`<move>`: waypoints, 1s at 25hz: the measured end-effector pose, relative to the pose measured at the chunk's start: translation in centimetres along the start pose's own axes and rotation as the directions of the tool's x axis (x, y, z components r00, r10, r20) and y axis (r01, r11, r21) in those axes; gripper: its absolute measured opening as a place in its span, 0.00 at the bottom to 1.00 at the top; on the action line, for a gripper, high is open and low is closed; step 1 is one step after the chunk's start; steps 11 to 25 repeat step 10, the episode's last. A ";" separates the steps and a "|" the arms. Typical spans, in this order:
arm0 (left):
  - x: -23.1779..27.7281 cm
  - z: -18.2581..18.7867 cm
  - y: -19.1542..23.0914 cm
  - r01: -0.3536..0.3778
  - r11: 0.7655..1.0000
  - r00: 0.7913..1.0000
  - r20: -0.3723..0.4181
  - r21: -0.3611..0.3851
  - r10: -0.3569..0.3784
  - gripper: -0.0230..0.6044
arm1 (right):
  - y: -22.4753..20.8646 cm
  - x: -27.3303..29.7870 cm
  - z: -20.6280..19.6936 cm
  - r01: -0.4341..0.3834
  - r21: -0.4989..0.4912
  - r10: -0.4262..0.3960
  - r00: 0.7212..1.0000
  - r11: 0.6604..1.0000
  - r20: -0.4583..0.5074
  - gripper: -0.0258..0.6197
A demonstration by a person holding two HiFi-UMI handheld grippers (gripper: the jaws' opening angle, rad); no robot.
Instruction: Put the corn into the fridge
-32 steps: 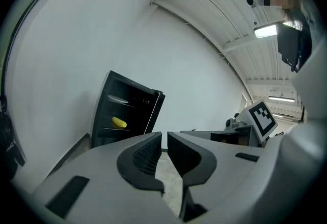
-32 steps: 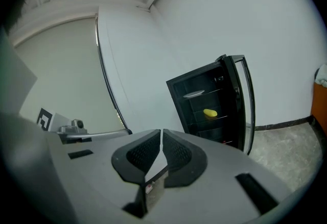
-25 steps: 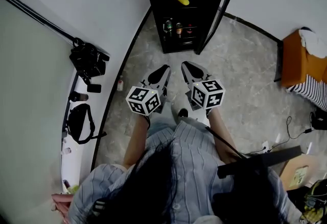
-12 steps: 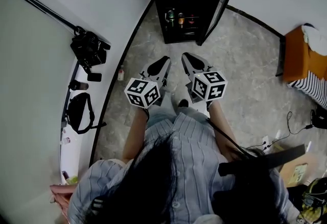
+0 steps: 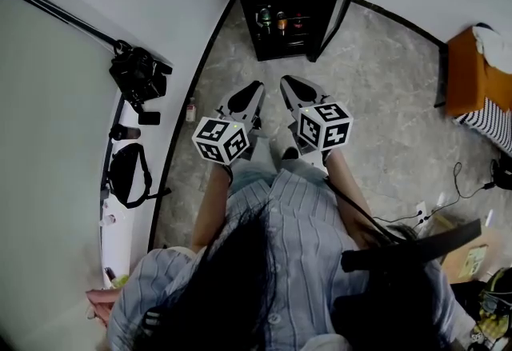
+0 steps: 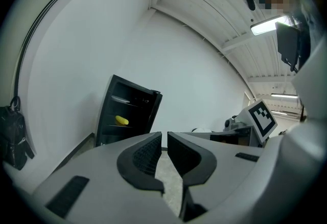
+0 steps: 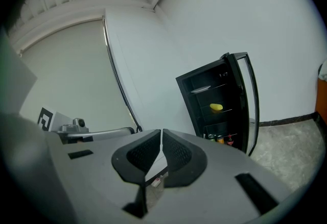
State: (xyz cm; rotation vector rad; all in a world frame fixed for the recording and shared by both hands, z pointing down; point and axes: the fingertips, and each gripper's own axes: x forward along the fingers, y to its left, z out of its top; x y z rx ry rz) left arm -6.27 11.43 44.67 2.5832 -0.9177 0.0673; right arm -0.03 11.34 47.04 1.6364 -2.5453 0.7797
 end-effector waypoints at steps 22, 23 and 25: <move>-0.1 -0.1 0.9 -0.020 1.000 1.000 0.004 -0.008 0.020 0.11 | -0.1 1.5 -0.6 -0.018 0.000 0.018 0.999 1.000 -0.029 0.08; -0.1 -0.1 0.9 -0.020 1.000 1.000 0.004 -0.008 0.020 0.11 | -0.1 1.5 -0.6 -0.018 0.000 0.018 0.999 1.000 -0.029 0.08; -0.1 -0.1 0.9 -0.020 1.000 1.000 0.004 -0.008 0.020 0.11 | -0.1 1.5 -0.6 -0.018 0.000 0.018 0.999 1.000 -0.029 0.08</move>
